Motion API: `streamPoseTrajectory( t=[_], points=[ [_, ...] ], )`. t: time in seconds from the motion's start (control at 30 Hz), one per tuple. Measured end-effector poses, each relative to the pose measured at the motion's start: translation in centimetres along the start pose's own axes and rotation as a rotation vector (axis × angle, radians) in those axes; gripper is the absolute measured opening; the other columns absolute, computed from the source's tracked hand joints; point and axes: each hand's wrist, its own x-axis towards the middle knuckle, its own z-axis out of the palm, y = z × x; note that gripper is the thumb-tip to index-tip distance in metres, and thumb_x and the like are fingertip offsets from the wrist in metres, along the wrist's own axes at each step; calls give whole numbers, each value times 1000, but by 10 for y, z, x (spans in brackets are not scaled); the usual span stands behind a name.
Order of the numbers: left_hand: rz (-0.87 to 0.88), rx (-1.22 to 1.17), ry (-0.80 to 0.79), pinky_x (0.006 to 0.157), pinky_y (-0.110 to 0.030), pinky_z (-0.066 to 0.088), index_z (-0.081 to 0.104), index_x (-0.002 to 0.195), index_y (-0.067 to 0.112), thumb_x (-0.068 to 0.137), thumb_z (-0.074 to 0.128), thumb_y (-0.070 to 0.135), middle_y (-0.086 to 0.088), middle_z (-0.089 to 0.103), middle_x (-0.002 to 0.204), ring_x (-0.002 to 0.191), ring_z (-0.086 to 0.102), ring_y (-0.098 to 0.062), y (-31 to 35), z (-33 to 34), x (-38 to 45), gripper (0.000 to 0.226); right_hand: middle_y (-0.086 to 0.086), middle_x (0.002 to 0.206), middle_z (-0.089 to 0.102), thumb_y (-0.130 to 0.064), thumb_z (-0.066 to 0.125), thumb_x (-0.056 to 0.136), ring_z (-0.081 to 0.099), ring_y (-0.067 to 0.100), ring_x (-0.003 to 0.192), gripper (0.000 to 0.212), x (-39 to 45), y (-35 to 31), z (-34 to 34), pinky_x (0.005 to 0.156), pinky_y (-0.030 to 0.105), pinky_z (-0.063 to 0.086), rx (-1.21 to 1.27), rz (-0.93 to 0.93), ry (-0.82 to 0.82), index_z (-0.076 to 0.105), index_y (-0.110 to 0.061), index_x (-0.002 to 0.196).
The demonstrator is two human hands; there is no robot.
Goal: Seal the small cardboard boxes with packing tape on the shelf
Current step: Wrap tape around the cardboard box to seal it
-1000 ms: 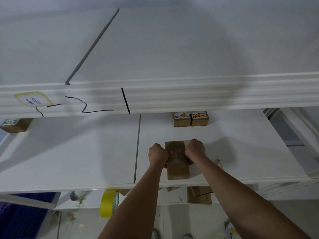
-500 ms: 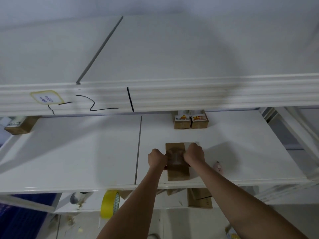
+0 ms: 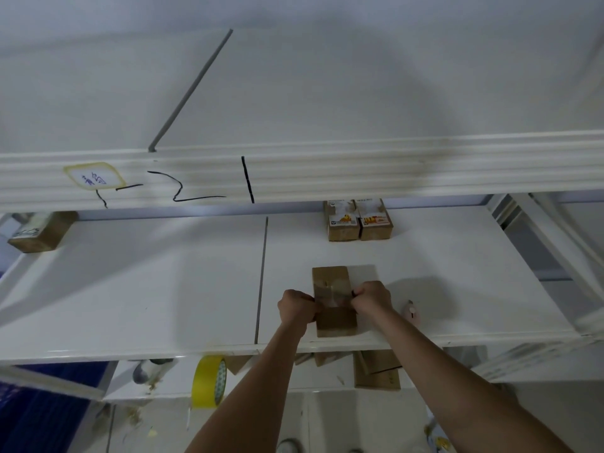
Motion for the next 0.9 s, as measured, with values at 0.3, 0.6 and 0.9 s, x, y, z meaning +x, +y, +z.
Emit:
streamPoseTrajectory(
  t=[0.3, 0.6, 0.9],
  points=[
    [91, 150, 59, 70, -45, 63, 71, 67, 1, 80, 74, 4, -12, 68, 69, 71, 70, -29, 1, 6, -8, 14, 1, 72, 59, -8, 69, 86, 56, 15, 65, 11, -4, -8, 6, 47, 22, 34, -43, -7, 70, 61, -11, 79],
    [12, 33, 15, 73, -39, 63, 64, 73, 11, 84, 79, 28, -8, 67, 82, 81, 70, -26, 5, 1, -10, 26, -1, 69, 49, -51, 77, 81, 56, 16, 72, 51, -4, -21, 0, 59, 24, 42, 50, 86, 63, 42, -15, 71],
    [-83, 139, -47, 61, -39, 63, 65, 93, 3, 76, 85, 20, -13, 70, 87, 72, 73, -26, 20, -7, 1, 32, 6, 80, 65, -24, 78, 83, 67, 21, 72, 25, 14, -9, 5, 64, 30, 60, 97, 135, 14, 58, -11, 84]
  ],
)
